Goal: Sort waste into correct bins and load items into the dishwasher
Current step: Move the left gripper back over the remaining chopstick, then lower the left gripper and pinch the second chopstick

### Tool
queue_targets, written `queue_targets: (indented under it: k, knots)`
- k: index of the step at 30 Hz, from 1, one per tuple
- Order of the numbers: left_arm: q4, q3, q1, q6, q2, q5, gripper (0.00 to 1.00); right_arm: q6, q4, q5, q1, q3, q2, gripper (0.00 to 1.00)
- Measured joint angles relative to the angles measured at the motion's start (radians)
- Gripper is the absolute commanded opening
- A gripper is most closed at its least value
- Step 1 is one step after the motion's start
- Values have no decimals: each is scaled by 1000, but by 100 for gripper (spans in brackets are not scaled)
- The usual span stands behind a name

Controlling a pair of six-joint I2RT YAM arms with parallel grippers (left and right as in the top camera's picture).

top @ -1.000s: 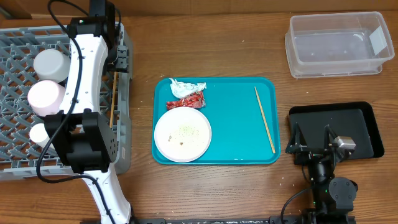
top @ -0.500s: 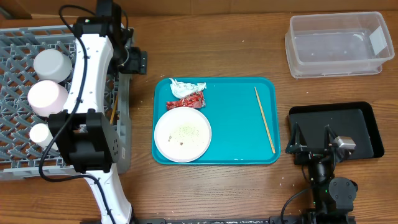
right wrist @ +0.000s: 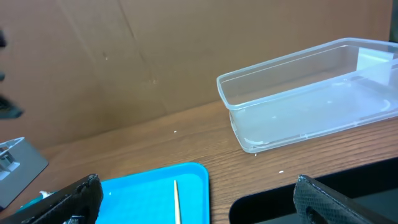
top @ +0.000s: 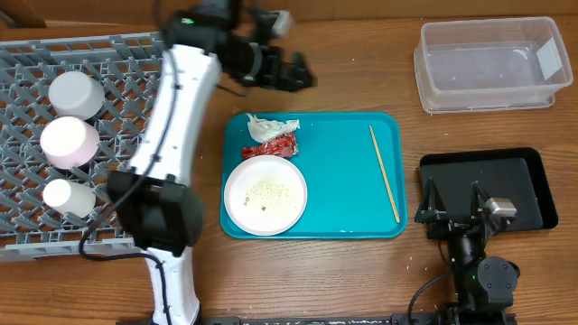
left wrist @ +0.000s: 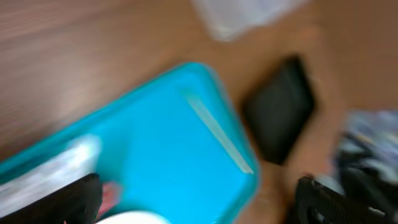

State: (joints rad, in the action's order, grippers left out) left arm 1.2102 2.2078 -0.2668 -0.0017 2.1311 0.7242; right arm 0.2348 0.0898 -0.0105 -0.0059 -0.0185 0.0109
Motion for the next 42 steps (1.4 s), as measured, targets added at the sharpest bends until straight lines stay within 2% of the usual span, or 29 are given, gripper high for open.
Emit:
queue_targets:
  k: [3,6,8,14,17,19,23,29,42]
  knots:
    - [-48,0,-94,-23,0,48,100,0,0,0,0,0,0,100]
    - [-84,-6,-198,-106,0,-34,100,0,0,0,0,0,0,100]
    - [-81,-15,-265,-225,0,-171,100,0,0,0,0,0,0,100]
    - [-78,-82,-450,-682,0,-662,100,0,0,0,0,0,0,100]
    - [-155,-124,-524,-845,0,-836,100,0,0,0,0,0,0,100]
    - [-232,-158,-565,-903,0,-907,100,0,1,0,0,0,0,100]
    - [-347,-233,-626,-983,0,-1000,100,0,0,0,0,0,0,100]
    - [-409,-336,-647,-1073,4,-1093,100,0,0,0,0,0,0,100]
    - [-473,-339,-647,-1080,149,-1148,100,0,0,0,0,0,0,100]
